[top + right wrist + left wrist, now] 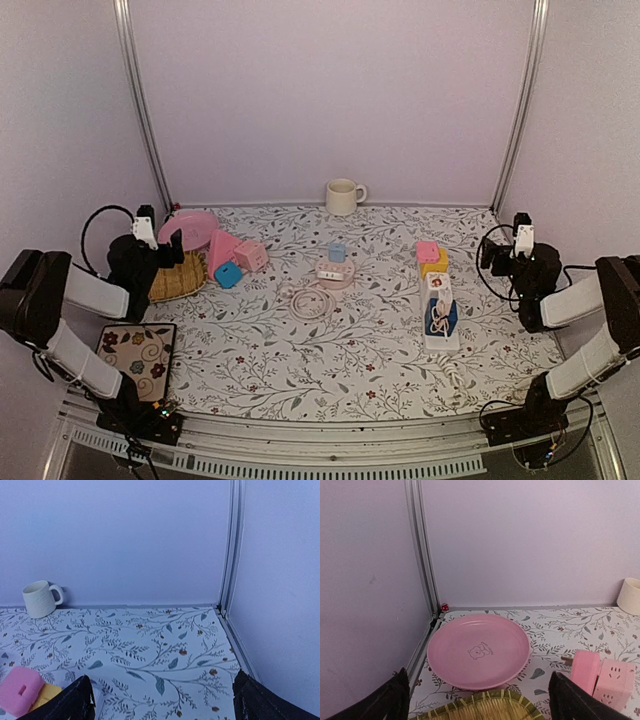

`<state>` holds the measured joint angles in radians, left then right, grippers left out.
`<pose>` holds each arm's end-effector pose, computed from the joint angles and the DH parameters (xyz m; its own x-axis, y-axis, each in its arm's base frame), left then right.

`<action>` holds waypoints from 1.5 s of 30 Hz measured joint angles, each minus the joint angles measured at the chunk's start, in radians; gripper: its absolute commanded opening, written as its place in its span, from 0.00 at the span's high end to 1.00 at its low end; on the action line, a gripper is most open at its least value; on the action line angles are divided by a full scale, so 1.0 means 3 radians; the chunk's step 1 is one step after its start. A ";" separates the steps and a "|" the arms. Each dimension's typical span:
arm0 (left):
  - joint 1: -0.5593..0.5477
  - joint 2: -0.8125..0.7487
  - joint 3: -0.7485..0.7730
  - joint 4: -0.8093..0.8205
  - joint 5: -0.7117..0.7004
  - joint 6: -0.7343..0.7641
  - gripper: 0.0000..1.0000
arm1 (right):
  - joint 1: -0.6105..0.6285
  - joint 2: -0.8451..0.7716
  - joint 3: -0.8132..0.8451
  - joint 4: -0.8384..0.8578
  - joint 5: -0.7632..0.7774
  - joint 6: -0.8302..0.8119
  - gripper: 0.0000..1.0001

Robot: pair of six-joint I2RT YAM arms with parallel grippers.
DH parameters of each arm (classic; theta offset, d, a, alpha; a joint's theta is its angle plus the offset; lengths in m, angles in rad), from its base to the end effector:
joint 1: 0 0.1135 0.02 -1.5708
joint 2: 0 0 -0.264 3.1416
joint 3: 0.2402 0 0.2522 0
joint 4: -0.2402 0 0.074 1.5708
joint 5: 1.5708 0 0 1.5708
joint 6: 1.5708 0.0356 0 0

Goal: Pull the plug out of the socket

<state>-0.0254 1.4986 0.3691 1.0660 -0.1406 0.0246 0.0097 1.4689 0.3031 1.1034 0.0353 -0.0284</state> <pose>0.2689 -0.0018 0.1740 -0.0662 0.0261 -0.9975 -0.1131 0.9930 0.0334 0.2542 0.0012 0.1678 -0.0631 -0.0290 -0.9976 0.0238 0.9993 -0.0305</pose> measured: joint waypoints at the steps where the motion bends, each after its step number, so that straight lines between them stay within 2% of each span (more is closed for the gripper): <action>1: 0.0000 -0.0027 0.0228 -0.0258 -0.0023 -0.0011 0.03 | 0.0000 -0.0064 0.0191 -0.0304 -0.0029 -0.0001 0.01; 6: -0.0003 -0.0046 0.1437 -0.1575 0.0048 -0.0183 0.03 | 0.0000 -0.0080 0.1629 -0.1770 -0.0153 0.0130 0.01; 8: -0.0025 -0.0075 0.1615 -0.1829 0.0094 -0.0233 0.03 | 0.0000 -0.0080 0.2129 -0.2224 -0.0189 0.0261 0.01; 11: -0.0076 -0.0210 0.1876 -0.2360 0.0205 -0.0324 0.03 | 0.0000 -0.0098 0.2611 -0.2694 -0.0253 0.0474 0.01; 17: -0.0043 -0.0435 0.2445 -0.3151 0.0200 -0.0628 0.03 | 0.0000 -0.0136 0.3155 -0.3466 -0.0117 0.0771 0.01; 20: 0.0134 -0.0473 0.2646 -0.3477 0.0156 -0.0856 0.03 | 0.0000 -0.0254 0.3179 -0.3702 0.0125 0.0951 0.01; 25: 0.0375 -0.0347 0.2768 -0.3942 0.0378 -0.1095 0.03 | -0.0018 -0.0596 0.2953 -0.3830 0.0482 0.1331 0.01; 28: 0.0418 -0.0238 0.2692 -0.4128 0.0589 -0.1233 0.03 | -0.0034 -0.0735 0.2831 -0.3909 0.0460 0.1465 0.01; 35: 0.0409 -0.0340 0.2282 -0.4195 0.0971 -0.1396 0.03 | 0.0061 -0.0624 0.2831 -0.4330 0.0181 0.1665 0.01; 38: 0.0289 -0.0345 0.2267 -0.4195 0.1119 -0.1456 0.03 | 0.0300 -0.0543 0.2825 -0.4459 0.0174 0.1694 0.01; 45: -0.0628 -0.0261 0.2271 -0.4222 0.1282 -0.1459 0.03 | 0.0946 -0.0130 0.2841 -0.4716 0.0206 0.1781 0.01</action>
<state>-0.2138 1.4204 1.0504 -0.2005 0.2440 -0.4129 0.2935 1.4300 1.1553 -0.3115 0.0971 0.5060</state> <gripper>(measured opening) 0.970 0.989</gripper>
